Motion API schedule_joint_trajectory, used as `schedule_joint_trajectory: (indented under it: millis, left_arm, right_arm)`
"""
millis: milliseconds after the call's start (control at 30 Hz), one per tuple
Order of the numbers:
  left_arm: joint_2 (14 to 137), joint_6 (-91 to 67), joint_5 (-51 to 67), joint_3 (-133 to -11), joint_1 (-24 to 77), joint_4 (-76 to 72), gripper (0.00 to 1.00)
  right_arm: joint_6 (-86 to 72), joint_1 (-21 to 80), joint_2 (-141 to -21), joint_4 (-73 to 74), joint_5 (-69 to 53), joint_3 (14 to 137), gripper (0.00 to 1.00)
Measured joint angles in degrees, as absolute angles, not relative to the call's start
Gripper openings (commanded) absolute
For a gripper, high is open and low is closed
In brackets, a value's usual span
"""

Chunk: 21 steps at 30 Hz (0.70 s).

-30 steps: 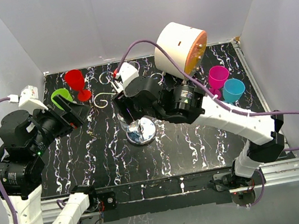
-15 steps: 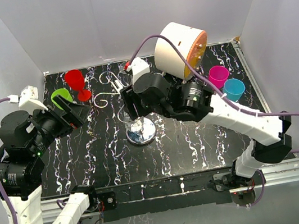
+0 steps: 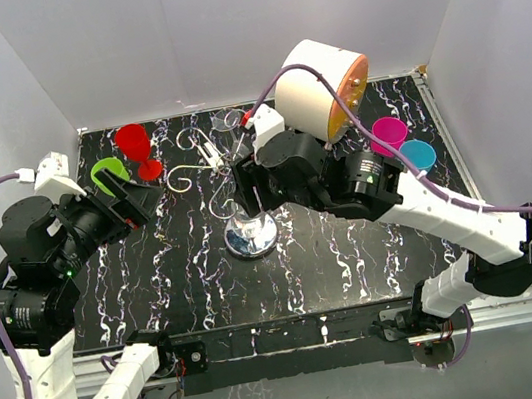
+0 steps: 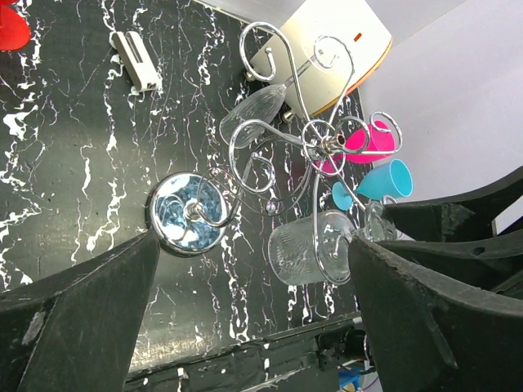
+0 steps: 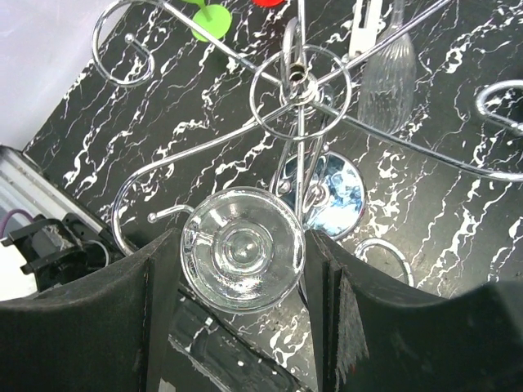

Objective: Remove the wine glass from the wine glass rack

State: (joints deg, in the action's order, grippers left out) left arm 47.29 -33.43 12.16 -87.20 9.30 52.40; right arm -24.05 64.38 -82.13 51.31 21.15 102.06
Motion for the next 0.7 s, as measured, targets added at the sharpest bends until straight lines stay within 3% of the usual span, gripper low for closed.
schedule_joint_trajectory:
  millis: [700]
  left_arm:
    - [47.3, -39.4, 19.2, -83.9, 9.3, 45.1, 0.99]
  right_arm:
    - [-22.6, 64.3, -74.7, 52.3, 14.6, 99.9, 0.00]
